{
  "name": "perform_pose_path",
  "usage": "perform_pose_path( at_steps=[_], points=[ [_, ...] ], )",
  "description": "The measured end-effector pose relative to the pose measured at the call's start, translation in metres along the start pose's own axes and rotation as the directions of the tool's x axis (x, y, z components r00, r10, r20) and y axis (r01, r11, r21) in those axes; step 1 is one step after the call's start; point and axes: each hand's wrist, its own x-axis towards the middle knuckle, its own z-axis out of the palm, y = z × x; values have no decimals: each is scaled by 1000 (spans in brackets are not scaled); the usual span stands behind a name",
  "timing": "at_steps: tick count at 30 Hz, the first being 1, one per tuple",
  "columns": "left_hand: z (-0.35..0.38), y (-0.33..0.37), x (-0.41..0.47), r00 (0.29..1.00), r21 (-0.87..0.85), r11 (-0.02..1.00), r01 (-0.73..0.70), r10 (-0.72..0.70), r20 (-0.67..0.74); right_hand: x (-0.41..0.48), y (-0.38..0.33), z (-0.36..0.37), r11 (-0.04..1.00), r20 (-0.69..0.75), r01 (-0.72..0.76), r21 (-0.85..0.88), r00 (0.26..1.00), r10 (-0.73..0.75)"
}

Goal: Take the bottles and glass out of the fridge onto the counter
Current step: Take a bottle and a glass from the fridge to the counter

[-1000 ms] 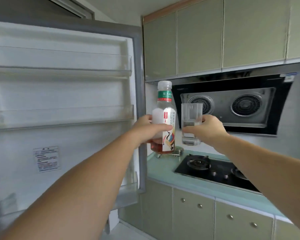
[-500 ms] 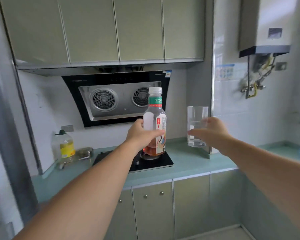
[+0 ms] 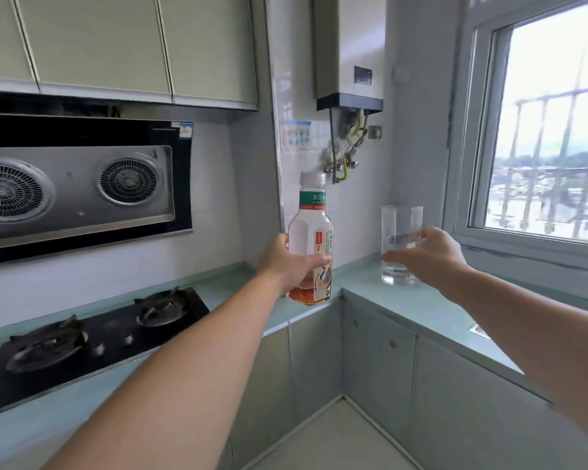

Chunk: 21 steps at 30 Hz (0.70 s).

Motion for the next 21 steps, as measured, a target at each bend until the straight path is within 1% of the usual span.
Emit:
perform_pose_path(
  at_steps=[2, 6, 11, 14, 21],
  points=[
    [17, 6, 7, 1000, -10, 1000, -15, 15, 16, 14, 11, -12, 1000, -21, -9, 11, 1000, 9],
    [47, 12, 23, 1000, -12, 1000, -24, 24, 17, 36, 27, -26, 1000, -19, -3, 17, 1000, 3],
    [80, 7, 49, 999, -24, 1000, 0, 1, 36, 64, 43, -30, 1000, -22, -7, 8, 1000, 7],
    [94, 2, 75, 999, -43, 999, 4, -2, 49, 86, 51, -27, 1000, -30, -21, 3, 999, 21],
    [130, -28, 163, 991, -113, 992, -52, 65, 113, 160, 80, 10, 996, -95, -73, -55, 993, 67]
  ],
)
